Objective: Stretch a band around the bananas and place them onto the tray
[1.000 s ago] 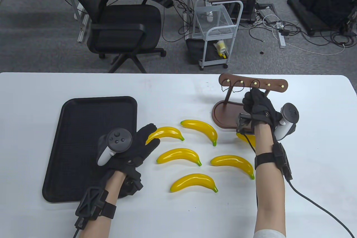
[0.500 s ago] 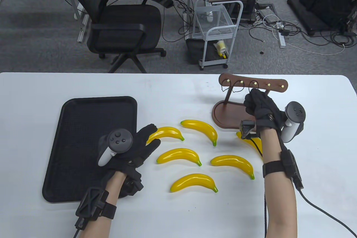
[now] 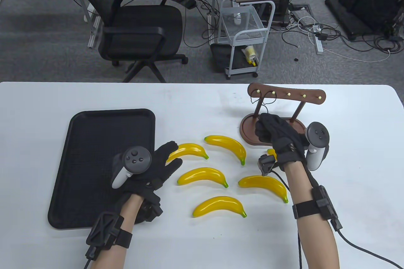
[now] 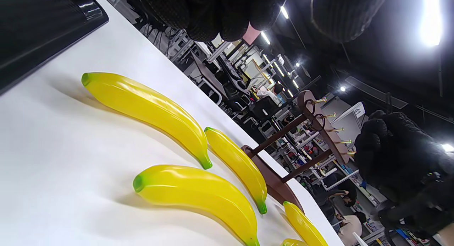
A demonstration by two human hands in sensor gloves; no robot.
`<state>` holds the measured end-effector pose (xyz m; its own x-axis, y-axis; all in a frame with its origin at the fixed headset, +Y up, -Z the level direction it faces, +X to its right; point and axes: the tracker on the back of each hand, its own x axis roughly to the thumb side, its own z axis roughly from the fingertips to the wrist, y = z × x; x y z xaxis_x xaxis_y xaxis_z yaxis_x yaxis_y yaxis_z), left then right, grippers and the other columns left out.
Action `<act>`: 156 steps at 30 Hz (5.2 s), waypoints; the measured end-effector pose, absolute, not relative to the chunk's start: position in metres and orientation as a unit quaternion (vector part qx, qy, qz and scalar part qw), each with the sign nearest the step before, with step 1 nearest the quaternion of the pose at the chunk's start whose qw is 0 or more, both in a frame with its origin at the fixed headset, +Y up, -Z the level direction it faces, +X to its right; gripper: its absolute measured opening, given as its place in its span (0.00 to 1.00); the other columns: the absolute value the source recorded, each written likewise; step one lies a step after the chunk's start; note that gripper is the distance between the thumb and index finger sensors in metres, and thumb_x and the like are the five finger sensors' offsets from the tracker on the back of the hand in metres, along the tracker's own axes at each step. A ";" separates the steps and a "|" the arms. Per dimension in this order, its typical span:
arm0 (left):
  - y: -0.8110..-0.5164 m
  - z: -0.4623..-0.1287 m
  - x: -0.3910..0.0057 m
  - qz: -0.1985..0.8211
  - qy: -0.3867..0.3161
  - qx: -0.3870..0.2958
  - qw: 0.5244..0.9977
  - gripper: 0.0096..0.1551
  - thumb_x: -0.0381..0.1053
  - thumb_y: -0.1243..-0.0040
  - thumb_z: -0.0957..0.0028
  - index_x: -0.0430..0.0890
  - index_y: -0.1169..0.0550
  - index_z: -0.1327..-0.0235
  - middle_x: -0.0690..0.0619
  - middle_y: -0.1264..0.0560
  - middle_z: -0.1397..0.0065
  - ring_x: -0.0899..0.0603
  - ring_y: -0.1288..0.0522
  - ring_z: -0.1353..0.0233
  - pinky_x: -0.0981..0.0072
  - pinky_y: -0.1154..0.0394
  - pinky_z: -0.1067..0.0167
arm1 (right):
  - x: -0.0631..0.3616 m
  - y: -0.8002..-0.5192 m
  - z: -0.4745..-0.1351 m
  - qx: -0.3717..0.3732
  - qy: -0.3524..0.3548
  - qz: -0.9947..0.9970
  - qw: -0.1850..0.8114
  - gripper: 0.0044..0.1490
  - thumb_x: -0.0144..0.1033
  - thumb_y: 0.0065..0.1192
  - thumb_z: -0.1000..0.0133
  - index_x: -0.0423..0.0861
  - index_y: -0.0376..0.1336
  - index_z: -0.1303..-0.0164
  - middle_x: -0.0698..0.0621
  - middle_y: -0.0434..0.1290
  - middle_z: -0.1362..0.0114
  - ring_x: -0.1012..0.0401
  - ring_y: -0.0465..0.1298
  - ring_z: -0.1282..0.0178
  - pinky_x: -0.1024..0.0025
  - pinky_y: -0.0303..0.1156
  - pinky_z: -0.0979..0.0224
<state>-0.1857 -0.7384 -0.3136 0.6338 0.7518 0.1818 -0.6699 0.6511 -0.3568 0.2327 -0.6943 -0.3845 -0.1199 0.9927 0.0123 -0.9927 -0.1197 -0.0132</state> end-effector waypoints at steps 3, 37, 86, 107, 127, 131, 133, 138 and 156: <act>-0.738 -0.313 -0.186 0.399 -0.158 -0.129 0.894 0.42 0.68 0.54 0.35 0.52 0.48 0.13 0.50 0.48 0.07 0.37 0.45 0.09 0.46 0.47 0.14 | 0.221 -0.696 -0.377 0.025 0.004 0.754 0.657 0.23 0.44 0.62 0.37 0.43 0.71 0.41 0.47 0.82 0.45 0.53 0.83 0.49 0.55 0.78 0.47; -0.736 -0.299 -0.174 0.380 -0.180 -0.077 0.904 0.40 0.68 0.52 0.36 0.55 0.46 0.15 0.54 0.46 0.08 0.40 0.43 0.10 0.48 0.46 0.14 | 0.125 -0.721 -0.345 0.196 0.160 0.766 0.591 0.23 0.41 0.60 0.36 0.41 0.72 0.40 0.45 0.82 0.45 0.51 0.82 0.48 0.52 0.77 0.47; -0.738 -0.289 -0.148 0.357 -0.225 -0.091 0.902 0.51 0.75 0.49 0.50 0.55 0.45 0.15 0.54 0.45 0.08 0.40 0.42 0.10 0.48 0.45 0.14 | 0.075 -0.753 -0.326 0.279 0.277 0.763 0.513 0.23 0.41 0.59 0.36 0.40 0.72 0.40 0.44 0.82 0.45 0.50 0.83 0.49 0.51 0.77 0.47; -0.735 -0.291 -0.155 0.436 -0.232 -0.103 0.863 0.49 0.74 0.53 0.52 0.56 0.42 0.17 0.55 0.39 0.11 0.42 0.35 0.13 0.48 0.40 0.16 | 0.080 -0.734 -0.324 0.246 0.140 0.847 0.450 0.23 0.44 0.59 0.37 0.42 0.71 0.41 0.46 0.81 0.45 0.51 0.82 0.48 0.52 0.77 0.46; -0.742 -0.296 -0.158 0.501 -0.246 -0.148 0.817 0.41 0.73 0.54 0.52 0.58 0.31 0.25 0.57 0.30 0.17 0.41 0.28 0.18 0.47 0.35 0.20 | 0.090 -0.727 -0.326 0.192 0.053 0.882 0.428 0.23 0.43 0.59 0.37 0.42 0.71 0.40 0.46 0.81 0.44 0.52 0.82 0.47 0.53 0.77 0.45; -0.742 -0.296 -0.156 0.509 -0.253 -0.153 0.809 0.39 0.72 0.54 0.51 0.59 0.29 0.27 0.59 0.29 0.18 0.41 0.29 0.18 0.46 0.35 0.20 | 0.091 -0.727 -0.327 0.187 0.053 0.879 0.435 0.23 0.43 0.58 0.37 0.42 0.71 0.40 0.46 0.81 0.44 0.52 0.82 0.47 0.52 0.77 0.45; -0.742 -0.295 -0.155 0.510 -0.255 -0.154 0.807 0.38 0.71 0.54 0.50 0.60 0.29 0.27 0.60 0.29 0.17 0.41 0.29 0.18 0.46 0.35 0.20 | 0.091 -0.727 -0.327 0.186 0.054 0.879 0.436 0.23 0.43 0.58 0.36 0.42 0.71 0.40 0.46 0.81 0.44 0.51 0.82 0.47 0.52 0.77 0.45; -0.740 -0.295 -0.156 0.533 -0.260 -0.153 0.791 0.36 0.69 0.53 0.48 0.59 0.29 0.27 0.59 0.30 0.17 0.41 0.29 0.18 0.46 0.36 0.20 | 0.091 -0.729 -0.328 0.188 0.063 0.877 0.438 0.23 0.42 0.58 0.36 0.42 0.70 0.39 0.46 0.81 0.43 0.51 0.82 0.46 0.52 0.77 0.45; -0.737 -0.295 -0.157 0.567 -0.266 -0.162 0.763 0.38 0.68 0.53 0.46 0.56 0.33 0.23 0.57 0.28 0.18 0.44 0.29 0.19 0.49 0.35 0.21 | 0.085 -0.733 -0.326 0.217 0.111 0.841 0.483 0.24 0.37 0.56 0.39 0.44 0.68 0.35 0.45 0.78 0.38 0.49 0.80 0.41 0.51 0.76 0.40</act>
<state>-0.1573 -0.7369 -0.2954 0.2159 0.9510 0.2215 -0.7787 0.3045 -0.5485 0.0848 -0.7328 -0.3256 -0.4394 0.8601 0.2590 -0.7639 -0.5095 0.3960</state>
